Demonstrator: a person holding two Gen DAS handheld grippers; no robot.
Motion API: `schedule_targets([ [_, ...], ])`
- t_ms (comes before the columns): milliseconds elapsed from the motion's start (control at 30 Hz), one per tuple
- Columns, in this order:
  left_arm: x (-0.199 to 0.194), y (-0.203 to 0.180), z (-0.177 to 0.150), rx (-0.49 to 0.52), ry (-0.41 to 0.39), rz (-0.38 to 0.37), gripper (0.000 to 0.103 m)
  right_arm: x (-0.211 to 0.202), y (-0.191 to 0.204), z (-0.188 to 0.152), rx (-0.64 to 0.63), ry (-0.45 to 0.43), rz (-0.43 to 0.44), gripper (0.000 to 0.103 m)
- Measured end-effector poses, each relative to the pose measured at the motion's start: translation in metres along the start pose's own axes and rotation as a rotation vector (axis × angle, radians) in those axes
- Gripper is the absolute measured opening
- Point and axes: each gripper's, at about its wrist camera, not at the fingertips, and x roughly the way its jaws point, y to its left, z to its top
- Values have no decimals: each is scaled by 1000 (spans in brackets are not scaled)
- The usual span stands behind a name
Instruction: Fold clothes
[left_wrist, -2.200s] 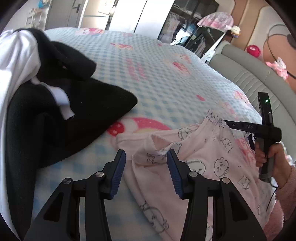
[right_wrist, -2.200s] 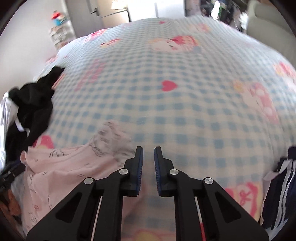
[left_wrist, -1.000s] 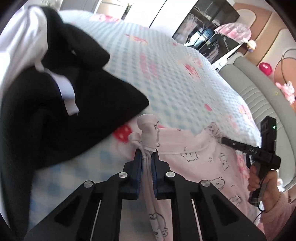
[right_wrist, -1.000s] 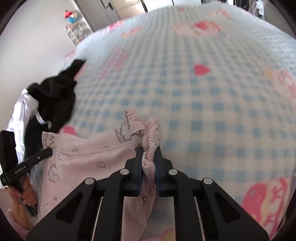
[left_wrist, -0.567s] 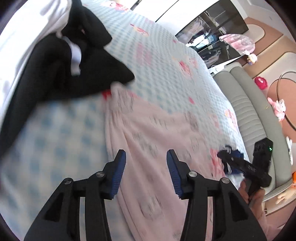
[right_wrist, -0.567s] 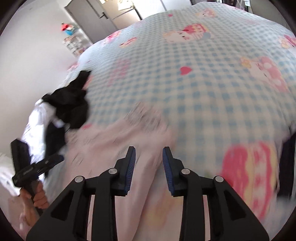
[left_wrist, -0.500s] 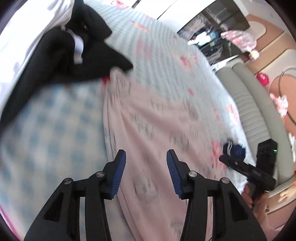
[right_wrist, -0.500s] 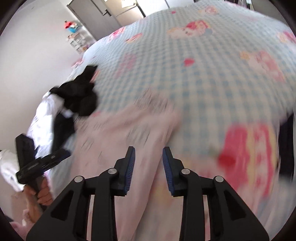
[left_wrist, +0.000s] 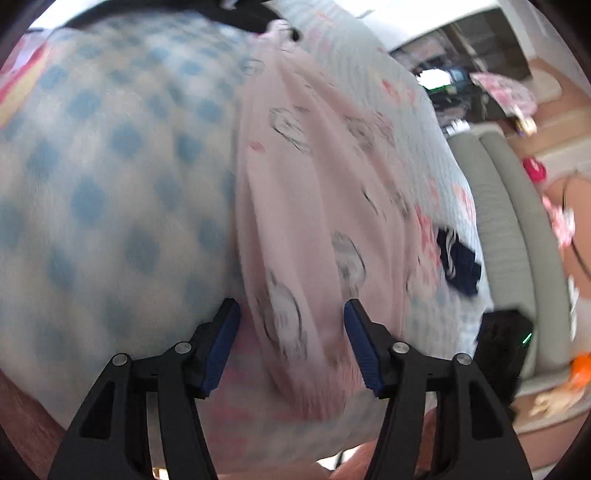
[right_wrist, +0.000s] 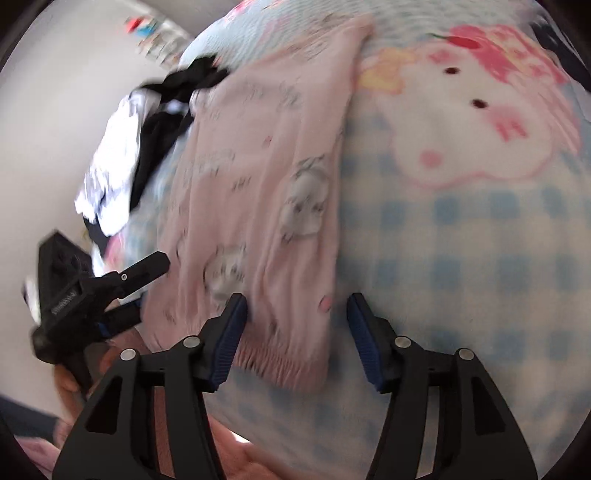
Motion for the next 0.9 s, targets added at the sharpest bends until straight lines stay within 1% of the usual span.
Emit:
schedule_targets([
  [33, 0, -8, -6, 43, -6, 21, 37, -5, 2, 0, -7, -12, 10, 33],
  [67, -2, -13, -5, 54, -8, 25, 16, -10, 3, 1, -5, -25, 24, 27],
  [100, -4, -18, -3, 62, -10, 27, 15, -14, 4, 2, -2, -37, 39, 16],
  [133, -6, -23, -2, 70, -11, 30, 12, -19, 4, 3, 6, -43, 47, 16],
  [200, -25, -39, -1, 118, -48, 12, 12, -42, 11, 3, -2, -73, 66, 15],
  [267, -40, -54, -6, 166, -69, 13, 12, -66, 21, -1, -51, -98, 118, 15],
  [333, -43, -54, -7, 157, -49, 8, 12, -74, 23, -7, -58, -98, 134, 15],
  [367, -40, -52, -11, 153, -38, 4, 13, -70, 20, -11, -53, -83, 118, 15],
  [400, -32, -46, -16, 142, -7, 3, 13, -62, 13, -16, -43, -54, 94, 16],
  [467, -9, -26, -29, 91, 113, 63, 15, -34, -4, -28, 21, 43, 50, 16],
  [500, -8, -20, -33, 80, 126, 59, 17, -26, -11, -33, 47, 69, 48, 19],
  [533, -9, -15, -37, 71, 135, 52, 22, -21, -15, -38, 68, 84, 56, 21],
  [567, -9, -10, -42, 61, 144, 45, 28, -22, -15, -39, 61, 88, 56, 23],
  [600, -15, -7, -39, 56, 132, 20, 33, -27, -13, -39, 41, 86, 51, 27],
  [633, -22, -5, -36, 51, 119, -6, 38, -34, -9, -37, 8, 81, 36, 30],
  [667, -28, -3, -33, 46, 105, -32, 41, -43, -5, -34, -37, 61, 13, 30],
  [733, -41, 2, -18, 59, 63, -48, 43, -57, -7, -26, -72, 9, -18, 41],
  [767, -38, 2, -12, 59, 55, -51, 43, -64, -9, -22, -83, -17, -32, 44],
  [800, -35, 3, -6, 58, 49, -53, 43, -65, -14, -16, -71, -28, -38, 44],
  [833, -31, 3, 1, 57, 42, -55, 41, -63, -23, -9, -38, -25, -45, 44],
  [900, -20, 3, 10, 60, 43, -54, 30, -54, -34, 2, 17, -18, -42, 44],
])
